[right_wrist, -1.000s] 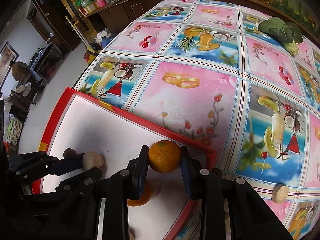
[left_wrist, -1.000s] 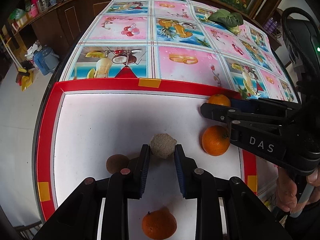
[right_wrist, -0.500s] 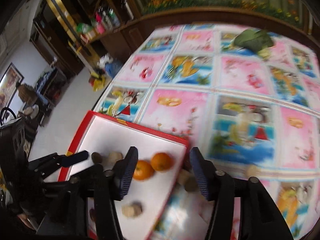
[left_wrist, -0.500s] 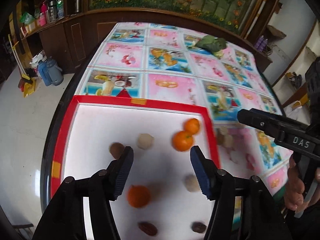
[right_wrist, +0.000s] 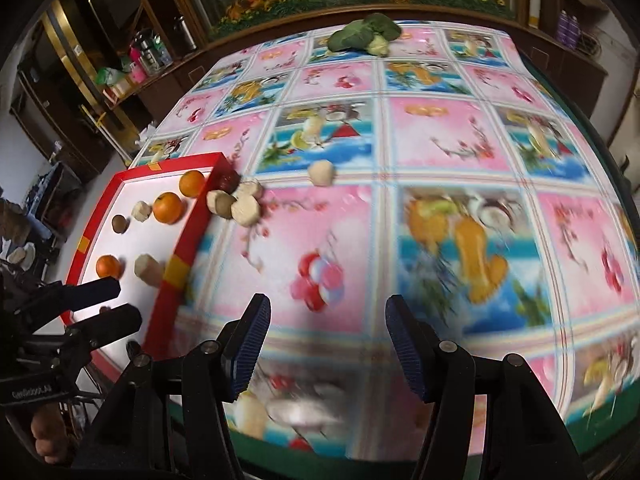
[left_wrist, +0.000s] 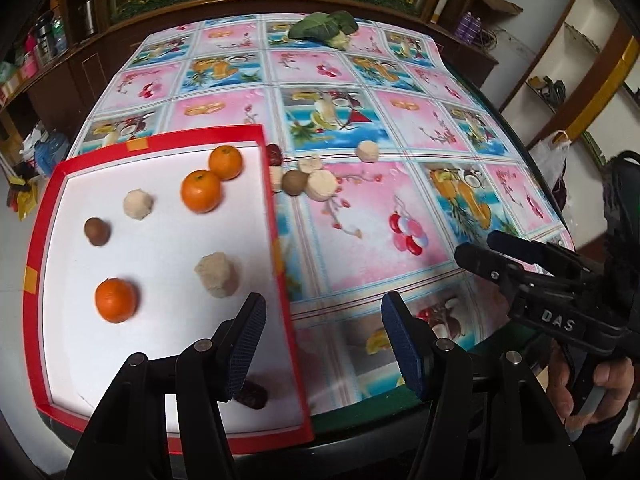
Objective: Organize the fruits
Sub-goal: 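Move both open tools back over the pieces beside the tray, then grasp a beige round piece with the left tool while the right tool grasps another, then carry both beige pieces into the tray and open both tools, then return to the pile and grasp a beige cylindrical piece with the right tool, then grasp a brown round nut with the left tool while the right tool holds its piece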
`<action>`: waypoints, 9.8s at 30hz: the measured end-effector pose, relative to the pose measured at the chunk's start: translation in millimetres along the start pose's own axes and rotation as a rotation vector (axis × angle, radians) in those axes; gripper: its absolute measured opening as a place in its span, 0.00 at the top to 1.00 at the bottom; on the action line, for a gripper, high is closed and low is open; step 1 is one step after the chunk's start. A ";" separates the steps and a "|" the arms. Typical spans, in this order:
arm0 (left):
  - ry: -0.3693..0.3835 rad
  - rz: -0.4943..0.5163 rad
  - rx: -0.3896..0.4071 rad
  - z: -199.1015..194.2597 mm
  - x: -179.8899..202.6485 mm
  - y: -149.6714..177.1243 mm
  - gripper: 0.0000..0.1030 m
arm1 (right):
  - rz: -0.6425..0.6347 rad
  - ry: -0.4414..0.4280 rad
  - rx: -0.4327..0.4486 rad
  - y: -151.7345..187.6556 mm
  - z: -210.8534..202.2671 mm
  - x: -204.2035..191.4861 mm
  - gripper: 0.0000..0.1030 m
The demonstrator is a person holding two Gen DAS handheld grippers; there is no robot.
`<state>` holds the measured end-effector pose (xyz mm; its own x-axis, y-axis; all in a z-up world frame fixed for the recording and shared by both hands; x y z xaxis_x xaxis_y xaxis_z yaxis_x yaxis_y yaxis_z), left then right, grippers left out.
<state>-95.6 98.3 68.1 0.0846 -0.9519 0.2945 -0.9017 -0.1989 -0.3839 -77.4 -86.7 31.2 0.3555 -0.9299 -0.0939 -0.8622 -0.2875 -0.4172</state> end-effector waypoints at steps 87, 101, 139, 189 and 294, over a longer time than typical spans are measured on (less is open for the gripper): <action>0.141 -0.176 -0.022 39.5 -38.5 -46.1 0.74 | -0.202 0.125 -0.118 -104.8 115.0 -2.2 0.57; 0.113 -0.164 -0.009 18.3 -39.1 -22.6 0.74 | -0.195 0.137 -0.106 -70.3 92.1 -12.0 0.78; -0.084 -0.351 0.086 -80.1 -188.5 -14.0 0.74 | -0.536 -0.098 -0.017 -83.7 39.6 -203.2 0.78; 0.012 -0.057 -0.085 27.9 -5.9 -17.6 0.58 | -0.040 -0.095 -0.011 -6.7 14.2 -2.3 0.49; -0.306 0.030 -0.080 141.7 36.1 -145.6 0.80 | -0.063 -0.134 0.017 -37.1 63.9 47.5 0.81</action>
<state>98.9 59.9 10.6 0.1704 -0.9854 0.0029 -0.9352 -0.1626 -0.3146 -5.5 -105.6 -15.6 0.4547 -0.8709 -0.1867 -0.8308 -0.3392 -0.4412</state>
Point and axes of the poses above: each gripper's, at about its wrist camera, not at the fingertips, and z roughly the way its jaws point, x to its right, y to its underside, the point moved 3 cm from there along z, roughly the way its jaws point, and after that the axes turned 14 degrees about -z, right-handed, at the moved point
